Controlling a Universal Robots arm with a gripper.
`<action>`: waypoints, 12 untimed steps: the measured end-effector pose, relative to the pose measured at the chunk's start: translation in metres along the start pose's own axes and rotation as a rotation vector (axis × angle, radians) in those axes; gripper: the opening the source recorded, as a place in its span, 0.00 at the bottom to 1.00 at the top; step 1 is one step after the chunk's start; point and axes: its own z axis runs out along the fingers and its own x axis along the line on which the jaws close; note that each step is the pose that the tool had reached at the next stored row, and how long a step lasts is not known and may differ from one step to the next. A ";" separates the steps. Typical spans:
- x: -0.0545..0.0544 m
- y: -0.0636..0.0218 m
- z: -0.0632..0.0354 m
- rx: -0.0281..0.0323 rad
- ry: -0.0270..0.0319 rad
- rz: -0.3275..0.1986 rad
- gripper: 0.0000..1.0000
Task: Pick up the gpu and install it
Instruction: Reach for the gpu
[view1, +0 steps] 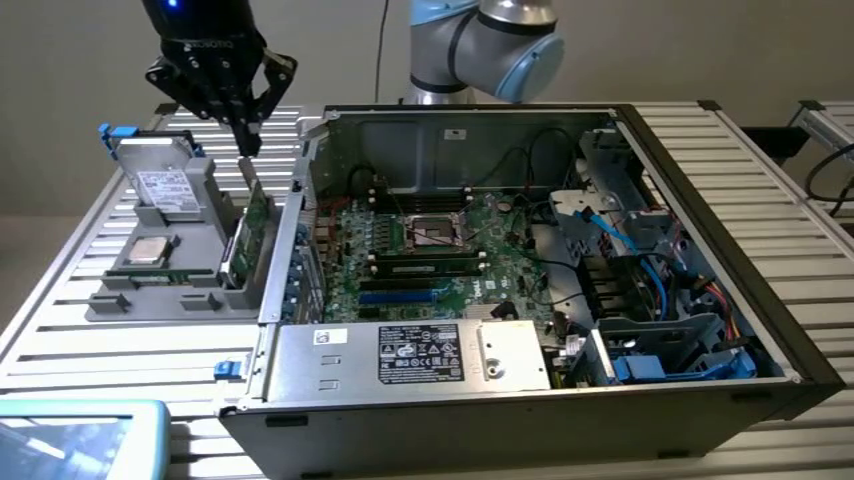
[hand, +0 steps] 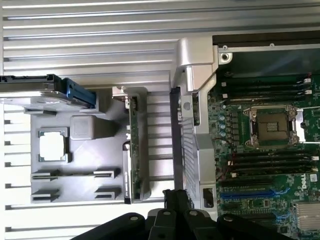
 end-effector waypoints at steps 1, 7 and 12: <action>0.005 -0.0004 0.0009 -0.0001 0.0000 0.000 0.12; 0.021 -0.0012 0.0031 -0.0048 0.0004 -0.002 0.12; 0.027 -0.0009 0.0045 -0.0162 0.0014 -0.006 0.12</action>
